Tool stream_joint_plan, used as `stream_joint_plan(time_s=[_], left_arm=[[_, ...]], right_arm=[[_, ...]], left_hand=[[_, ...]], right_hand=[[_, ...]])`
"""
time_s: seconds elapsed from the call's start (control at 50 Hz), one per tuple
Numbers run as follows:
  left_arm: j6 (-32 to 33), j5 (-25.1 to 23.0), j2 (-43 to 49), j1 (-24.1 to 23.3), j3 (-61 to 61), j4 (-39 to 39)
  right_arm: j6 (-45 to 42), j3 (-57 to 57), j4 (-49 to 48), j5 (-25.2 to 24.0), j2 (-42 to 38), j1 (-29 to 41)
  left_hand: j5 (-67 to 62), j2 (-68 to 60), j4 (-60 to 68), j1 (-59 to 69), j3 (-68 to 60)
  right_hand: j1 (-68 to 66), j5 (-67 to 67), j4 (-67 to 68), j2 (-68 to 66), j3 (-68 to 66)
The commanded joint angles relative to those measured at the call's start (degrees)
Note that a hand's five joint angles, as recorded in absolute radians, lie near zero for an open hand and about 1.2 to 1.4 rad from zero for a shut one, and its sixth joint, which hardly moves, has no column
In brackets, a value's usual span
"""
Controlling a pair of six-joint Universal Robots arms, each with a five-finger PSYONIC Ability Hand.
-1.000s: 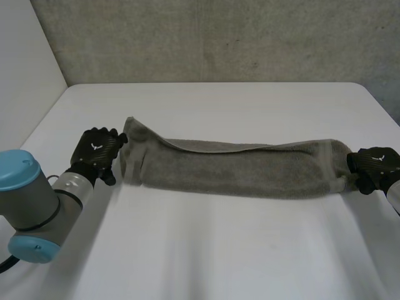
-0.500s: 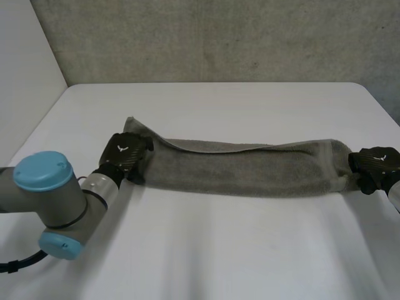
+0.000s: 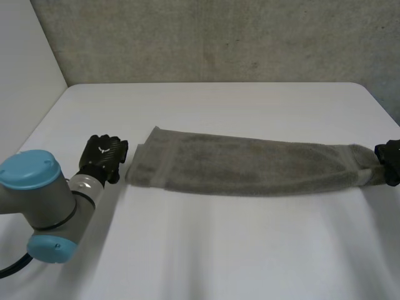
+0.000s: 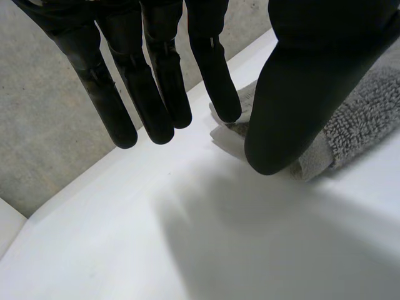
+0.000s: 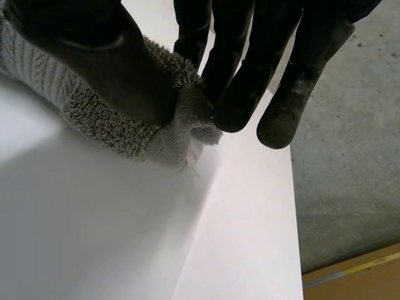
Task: Fold the laundry
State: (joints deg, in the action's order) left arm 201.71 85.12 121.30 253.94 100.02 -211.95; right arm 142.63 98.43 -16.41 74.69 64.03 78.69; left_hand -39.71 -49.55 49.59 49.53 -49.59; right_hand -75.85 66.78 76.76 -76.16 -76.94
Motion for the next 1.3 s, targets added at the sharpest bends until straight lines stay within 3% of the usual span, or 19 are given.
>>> stream_joint_plan(time_s=[0.02,0.32,0.46,0.62,0.86,1.02,1.06,1.12,1.18,1.3], left_arm=[[-0.17,-0.3,-3.08,-0.03,2.63,-0.04],[-0.35,-0.39,-5.54,-0.29,3.78,0.05],[0.0,-2.4,-3.0,-0.82,3.78,-0.04],[0.27,-7.06,-0.89,-0.82,3.69,-0.48],[0.27,-7.6,1.4,-0.82,2.28,-0.74],[0.27,-7.51,1.22,-0.82,0.88,6.73],[0.35,-7.42,-0.35,-0.64,0.09,13.81],[0.36,-7.42,-1.24,-0.64,-0.35,17.27],[0.36,-7.33,-3.16,-0.55,-1.93,25.42],[0.27,-7.25,-5.46,-0.55,-3.43,30.46]], right_arm=[[-1.22,1.06,0.24,-1.04,0.22,0.41],[-1.74,0.1,-0.02,-1.48,0.66,-0.29],[-1.74,0.18,-0.02,-1.57,0.75,-1.26],[-1.74,1.06,-0.02,-1.57,0.66,-0.65],[-1.83,1.24,-0.02,-1.57,0.57,-0.65],[-1.83,1.5,-0.02,-1.57,0.66,-0.56],[-1.83,1.5,-0.11,-1.57,0.66,-0.56],[-1.92,1.41,-0.11,-1.57,0.66,-0.56],[-1.92,1.5,-0.11,-1.57,0.66,-0.56],[-1.92,1.5,-0.02,-1.57,0.66,-0.65]], left_hand=[[-4.92,-5.08,5.04,5.1,-5.04],[6.52,6.37,-6.41,-6.35,6.41],[30.7,30.54,-30.58,-30.52,30.58],[31.42,31.26,-31.3,-31.24,31.3],[29.74,29.58,-29.62,-29.56,29.62],[18.64,18.48,-18.52,-18.46,18.52],[9.27,9.11,-9.15,-9.09,9.15],[4.0,3.84,-3.88,-3.82,3.88],[-12.41,-12.57,12.53,12.59,-12.53],[-24.26,-24.42,24.38,24.44,-24.38]], right_hand=[[-4.15,3.22,3.24,-3.84,-3.06],[-4.15,3.22,3.24,-3.84,-3.06],[-4.15,3.22,3.24,-3.84,-3.06],[-4.15,3.22,3.24,-3.84,-3.06],[-4.15,3.22,3.24,-3.84,-3.06],[-4.15,3.22,3.24,-3.84,-3.06],[-4.15,3.22,3.24,-3.84,-3.06],[-4.15,3.22,3.24,-3.84,-3.06],[-4.15,3.22,3.24,-3.84,-3.06],[-4.15,3.22,3.24,-3.84,-3.06]])
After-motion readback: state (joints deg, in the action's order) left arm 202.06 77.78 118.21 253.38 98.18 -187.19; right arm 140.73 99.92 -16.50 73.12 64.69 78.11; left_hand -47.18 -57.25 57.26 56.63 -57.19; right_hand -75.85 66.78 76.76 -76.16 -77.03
